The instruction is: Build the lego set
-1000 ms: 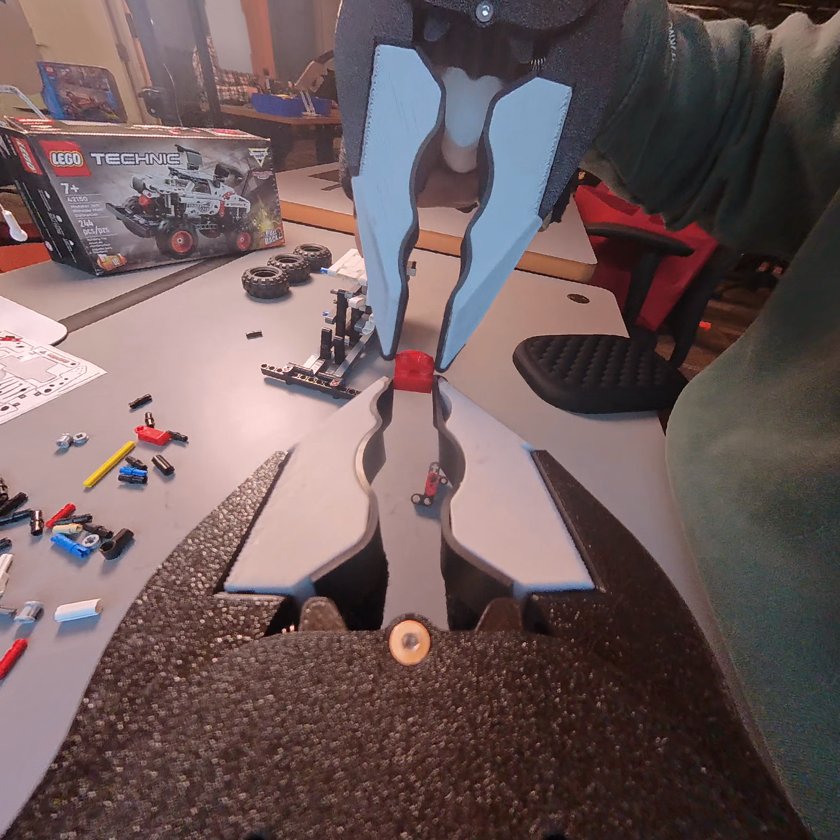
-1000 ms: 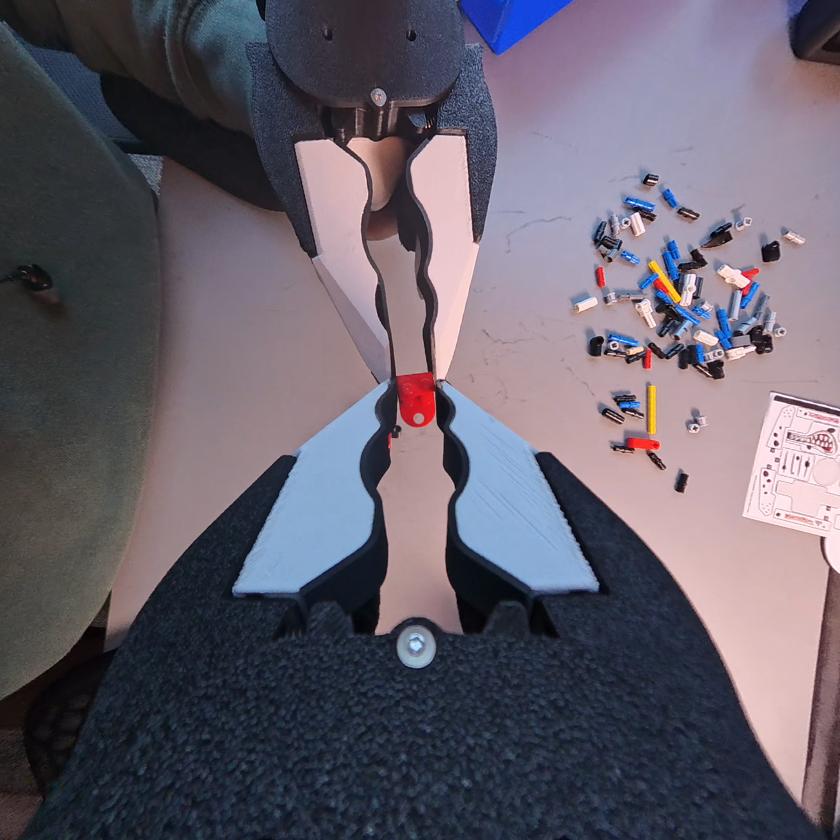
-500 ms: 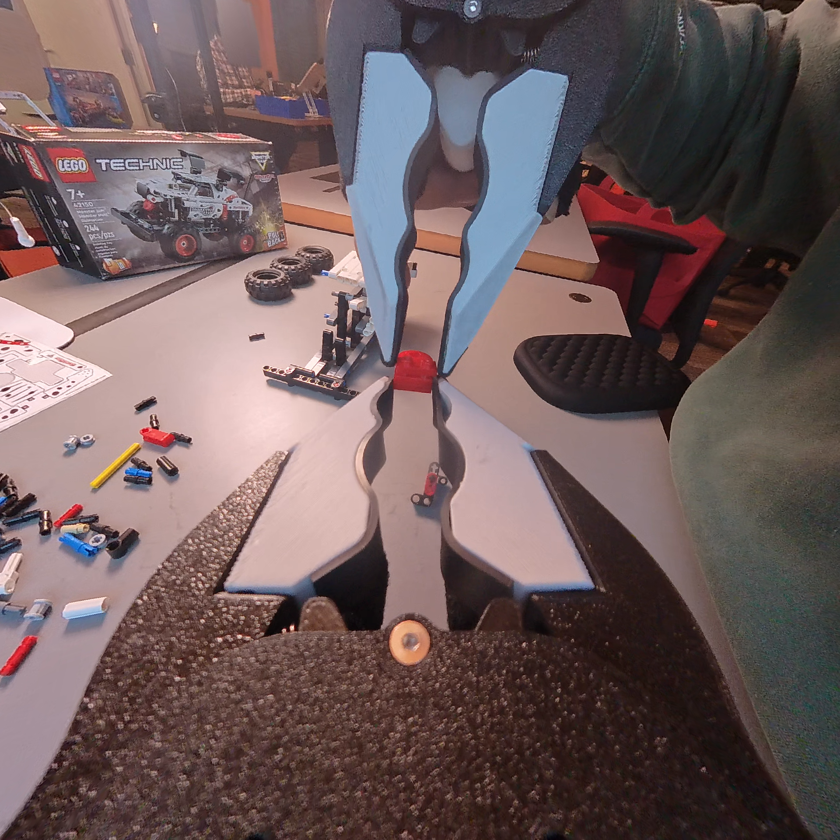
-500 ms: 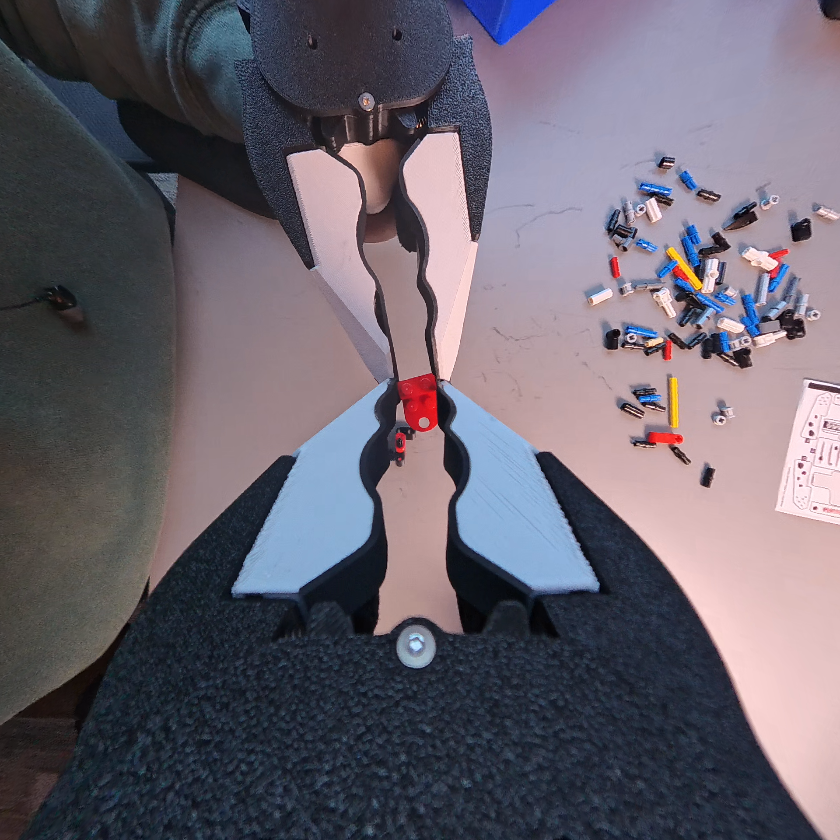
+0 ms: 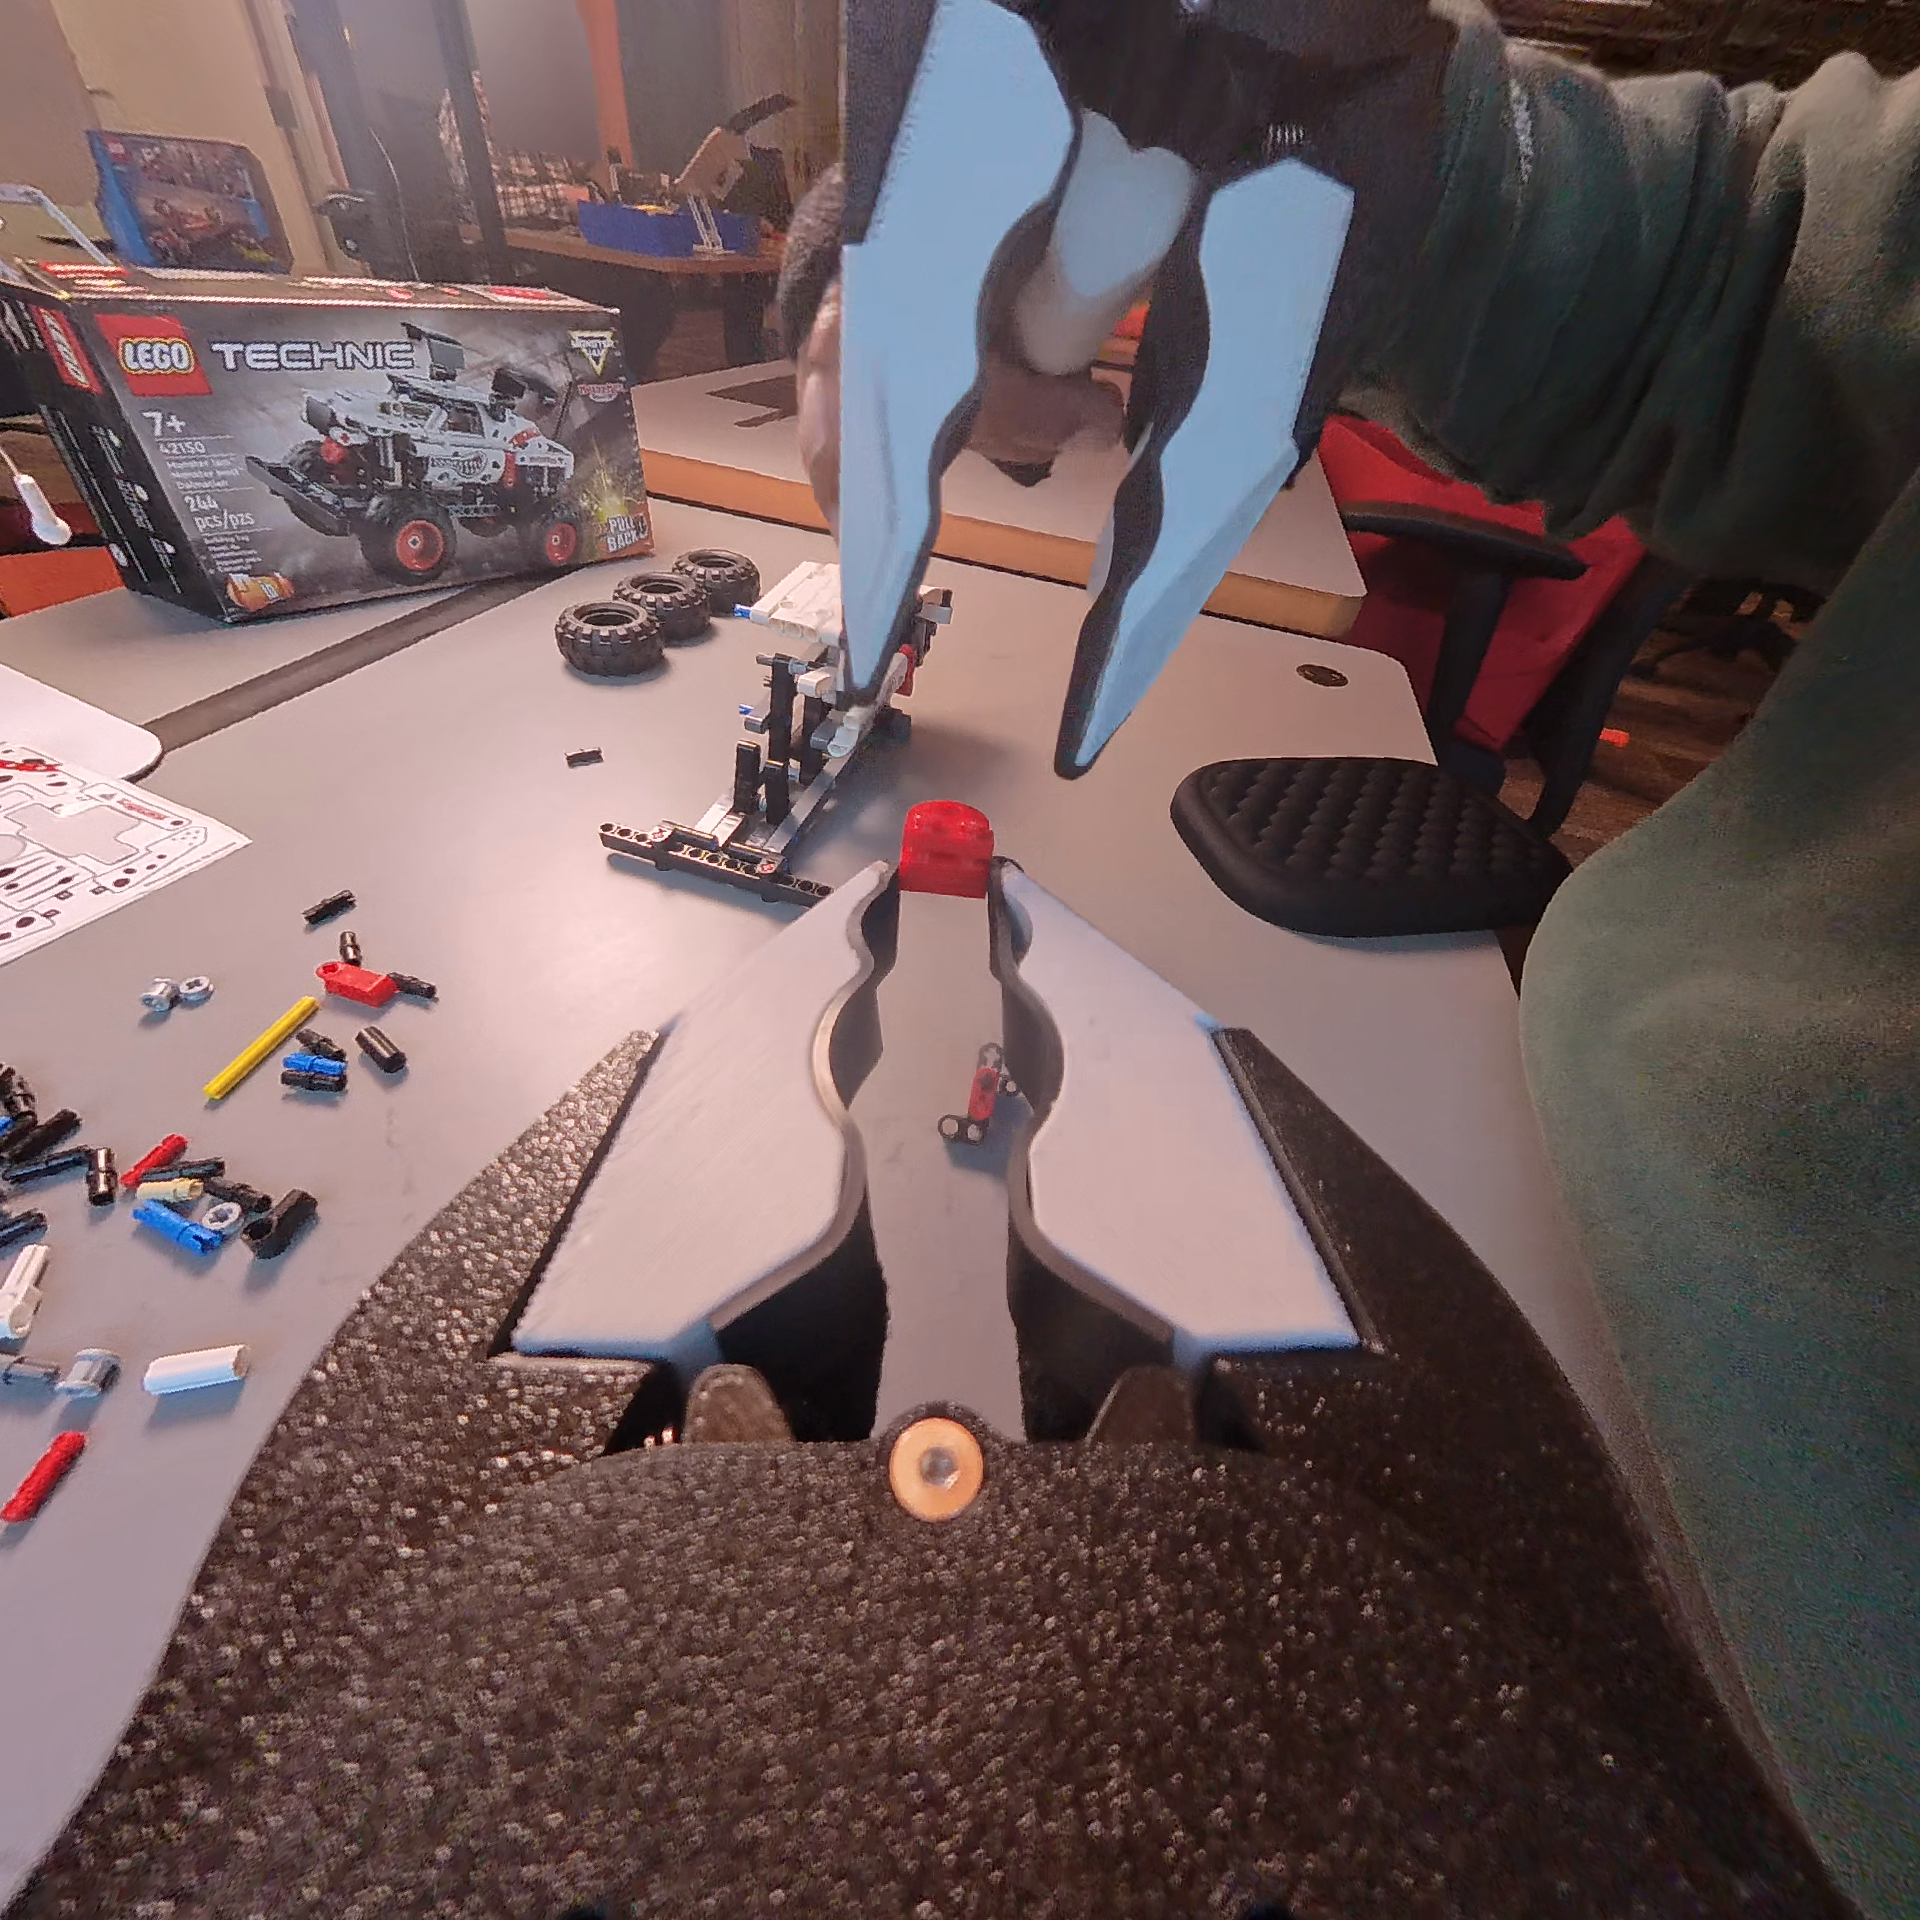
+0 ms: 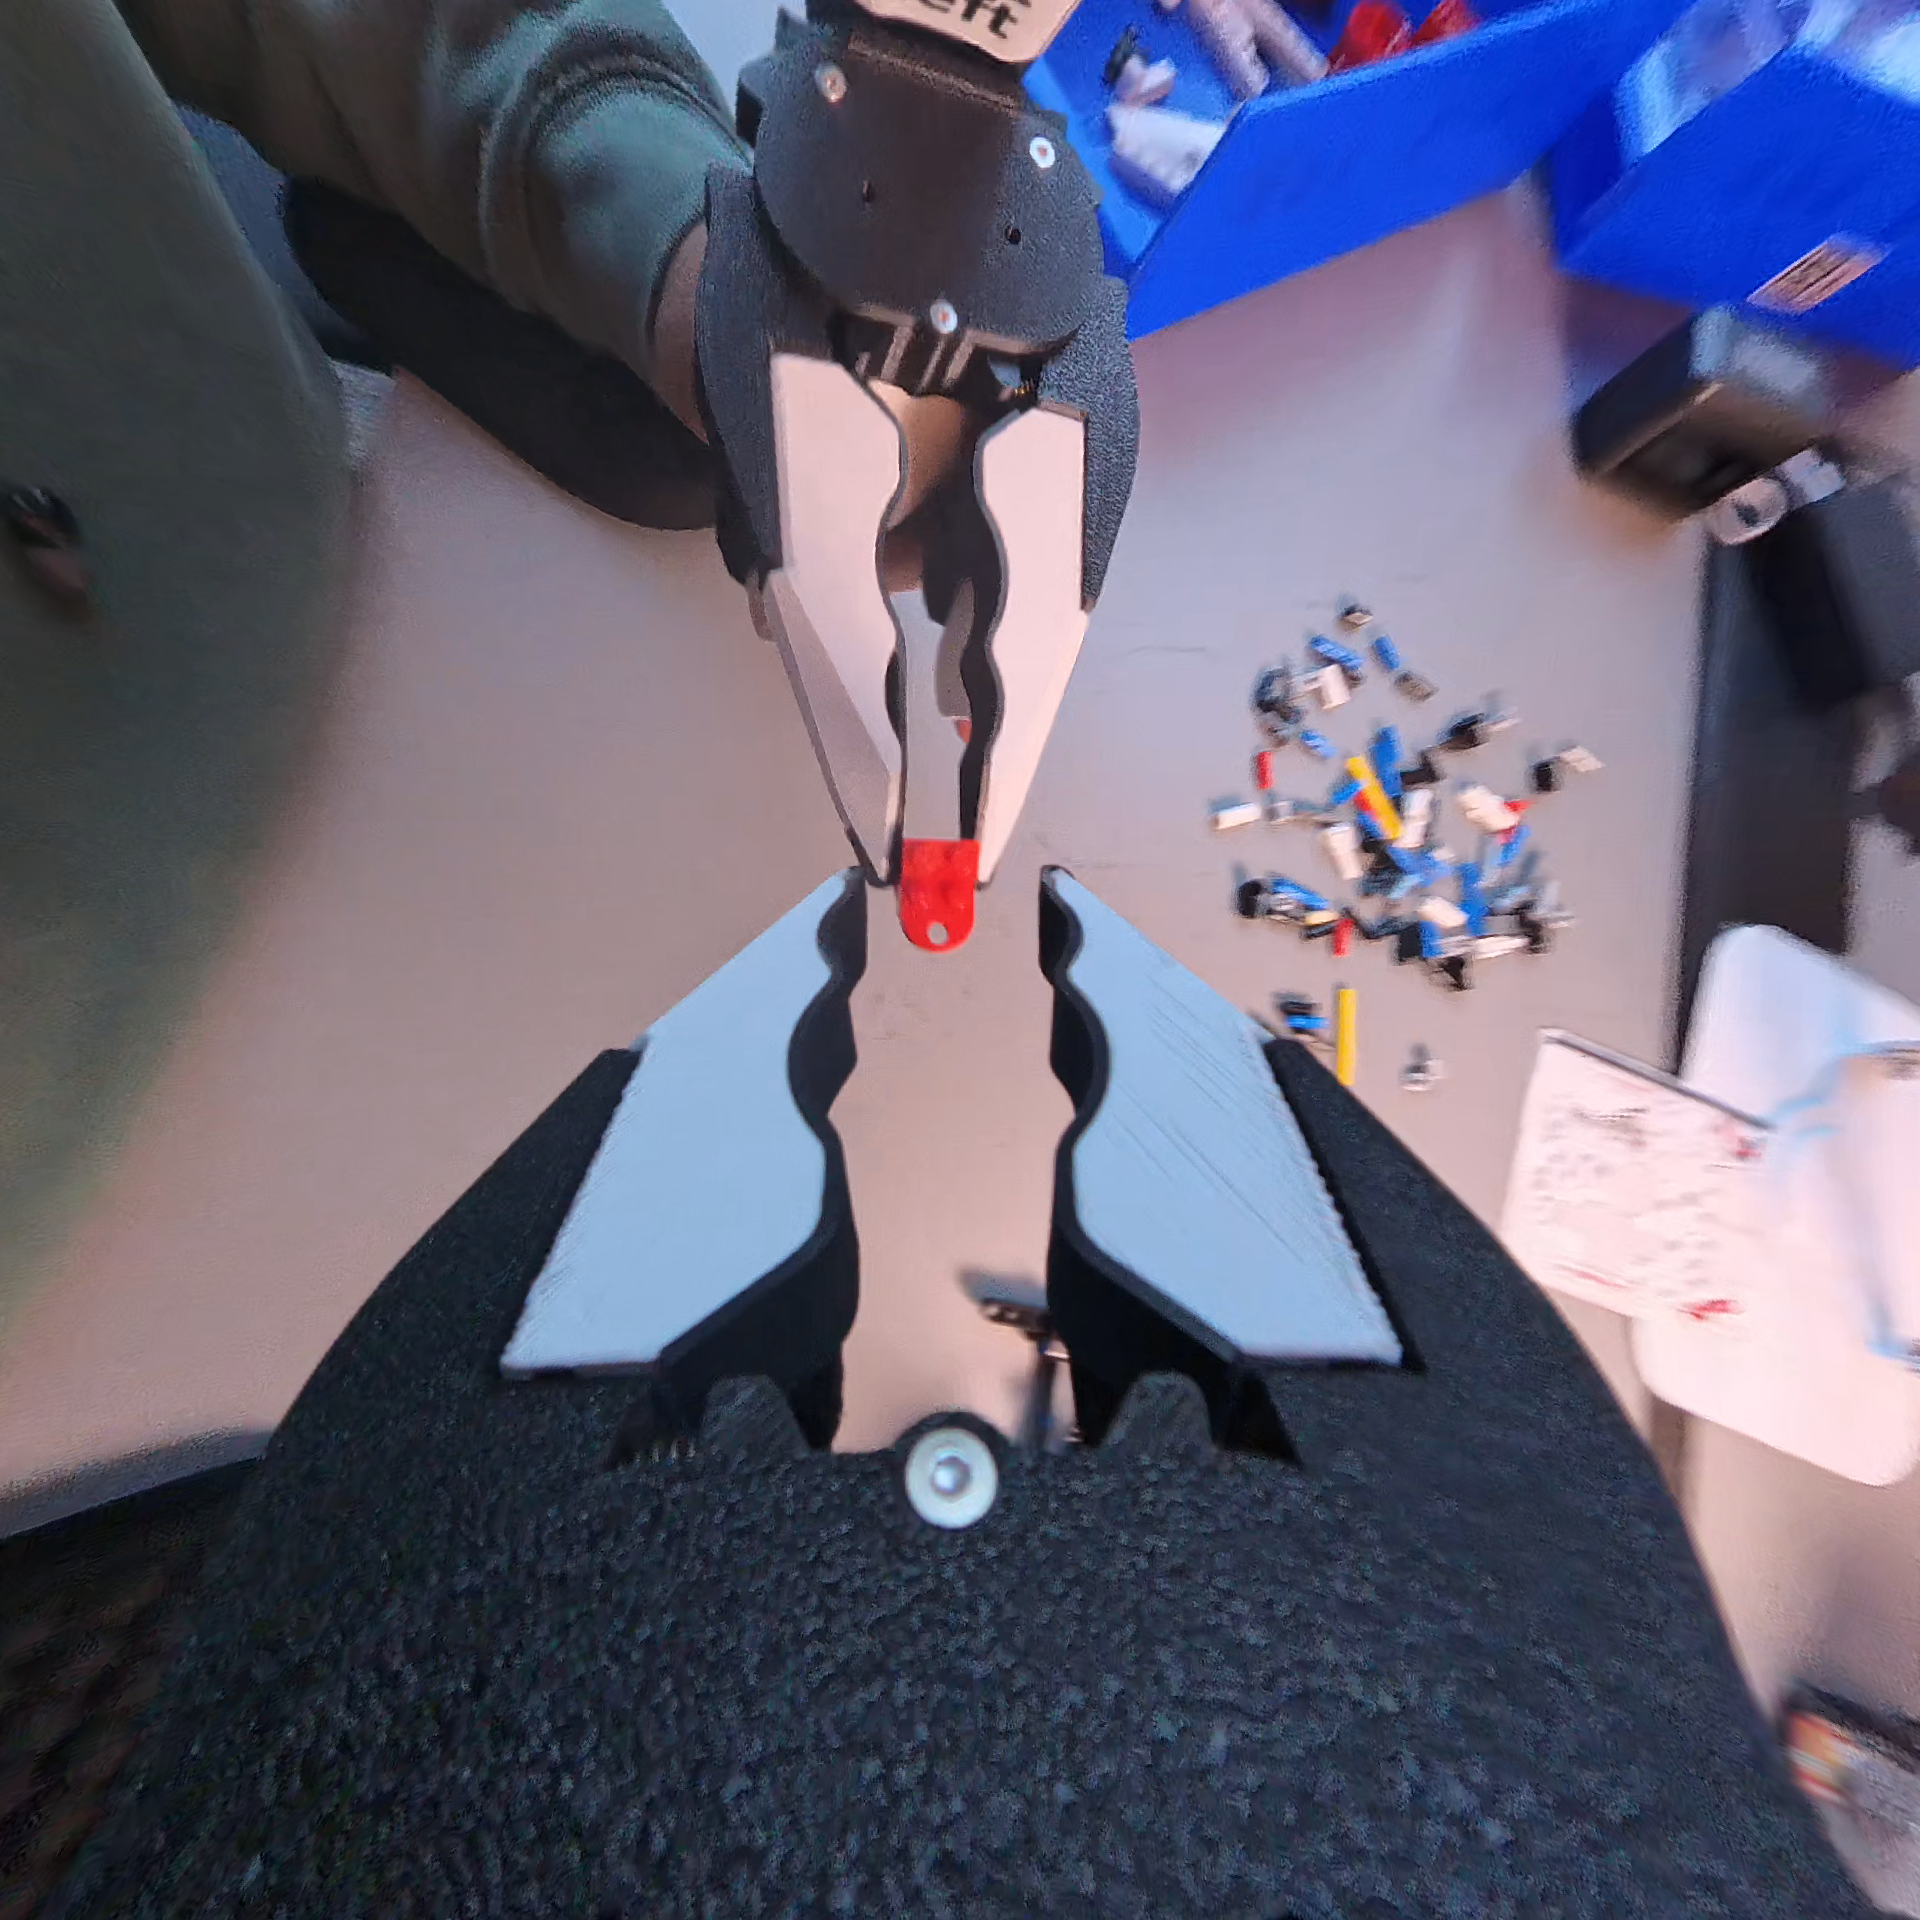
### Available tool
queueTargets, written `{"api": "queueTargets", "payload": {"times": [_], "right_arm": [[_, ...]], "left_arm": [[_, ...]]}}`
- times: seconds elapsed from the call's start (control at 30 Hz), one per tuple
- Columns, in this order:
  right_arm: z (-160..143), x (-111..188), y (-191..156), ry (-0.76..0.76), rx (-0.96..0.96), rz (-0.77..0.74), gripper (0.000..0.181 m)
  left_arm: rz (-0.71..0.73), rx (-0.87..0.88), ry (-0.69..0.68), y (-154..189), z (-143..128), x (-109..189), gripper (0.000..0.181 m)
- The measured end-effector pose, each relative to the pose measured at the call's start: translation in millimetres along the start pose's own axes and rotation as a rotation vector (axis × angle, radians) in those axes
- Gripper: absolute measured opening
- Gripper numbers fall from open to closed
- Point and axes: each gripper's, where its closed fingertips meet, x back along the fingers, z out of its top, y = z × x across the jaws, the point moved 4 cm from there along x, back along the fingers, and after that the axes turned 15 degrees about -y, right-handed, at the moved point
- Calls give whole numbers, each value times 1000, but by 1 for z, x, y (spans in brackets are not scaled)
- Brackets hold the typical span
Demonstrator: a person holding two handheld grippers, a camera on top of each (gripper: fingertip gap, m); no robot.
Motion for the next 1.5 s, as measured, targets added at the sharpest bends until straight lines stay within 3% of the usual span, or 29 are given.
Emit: {"api": "queueTargets", "payload": {"times": [0.13,0.4,1.27,1.5], "right_arm": [[-14,-4,-7,104,144,-311,18],[-19,-19,-20,105,265,-633,15],[-7,-12,-28,51,478,-879,3],[-3,2,-32,111,495,-861,3]], "left_arm": [[-6,7,16,-2,2,6,16],[-31,0,6,1,1,5,16],[-24,-54,47,7,13,13,20],[93,-263,27,11,19,28,27]]}}
